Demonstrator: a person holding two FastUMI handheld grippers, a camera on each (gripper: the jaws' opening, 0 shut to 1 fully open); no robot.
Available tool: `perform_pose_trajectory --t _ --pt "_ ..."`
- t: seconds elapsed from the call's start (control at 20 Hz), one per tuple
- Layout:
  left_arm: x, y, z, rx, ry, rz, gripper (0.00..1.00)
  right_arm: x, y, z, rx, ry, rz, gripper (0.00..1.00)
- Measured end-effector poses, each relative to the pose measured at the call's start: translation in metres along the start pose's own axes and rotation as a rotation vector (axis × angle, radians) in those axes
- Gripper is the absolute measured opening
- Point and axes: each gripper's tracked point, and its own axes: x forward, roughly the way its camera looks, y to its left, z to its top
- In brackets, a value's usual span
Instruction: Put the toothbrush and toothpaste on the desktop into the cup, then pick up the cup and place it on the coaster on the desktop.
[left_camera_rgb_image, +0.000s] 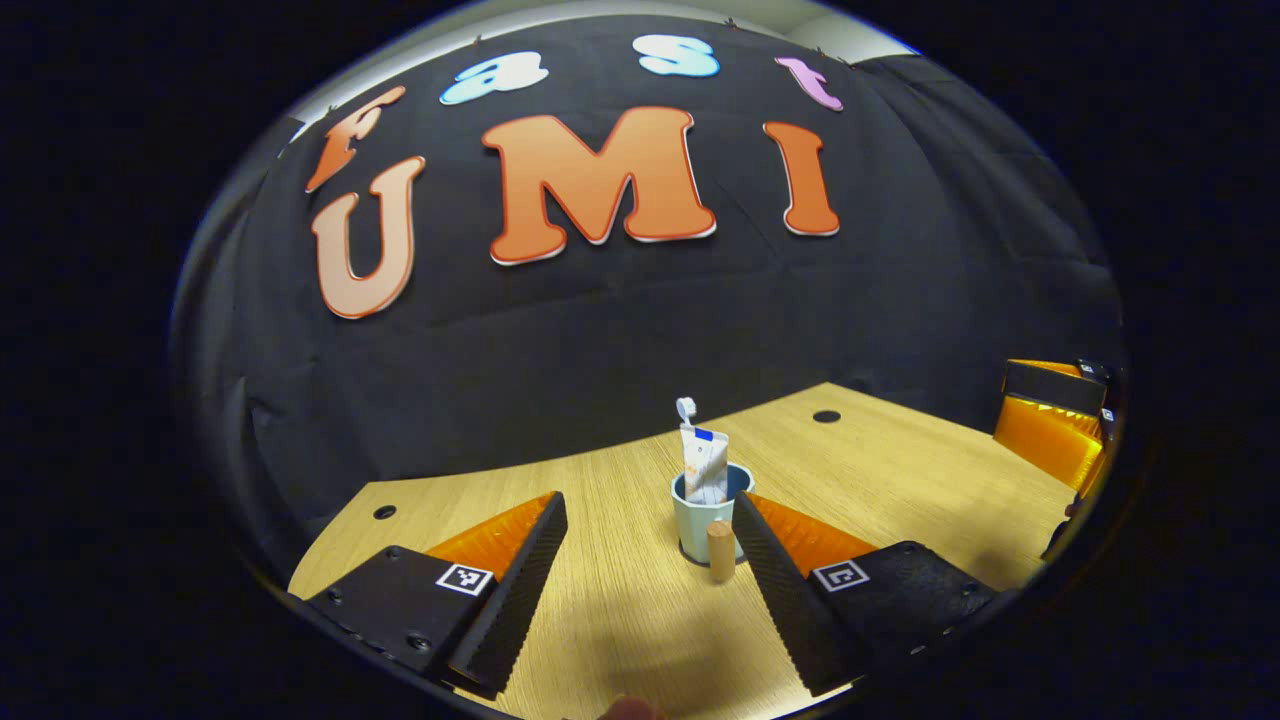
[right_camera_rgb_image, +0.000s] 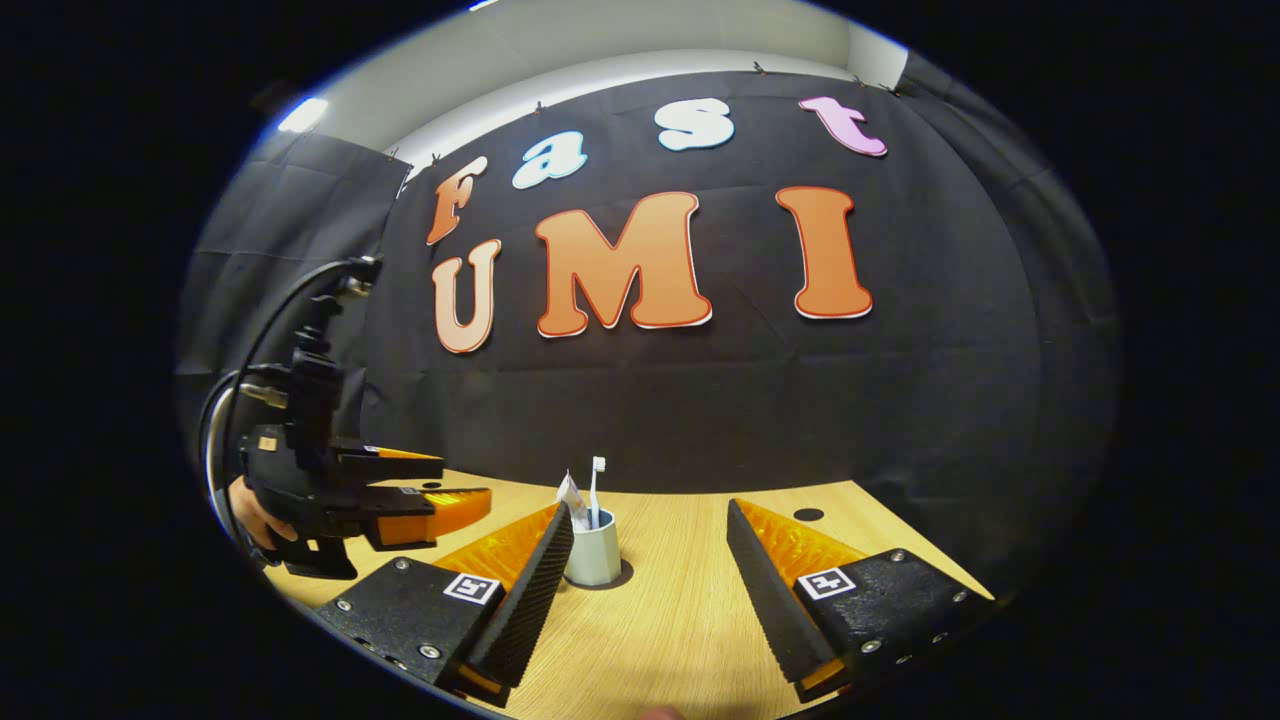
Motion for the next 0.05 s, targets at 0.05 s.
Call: perform_pose_trajectory --t 0.05 --pt "-0.0007 0.0015 -0.0018 -0.010 -0.006 0.006 1.00 0.0011 0.0018 0.0019 -0.007 -0.011 -0.001 0.93"
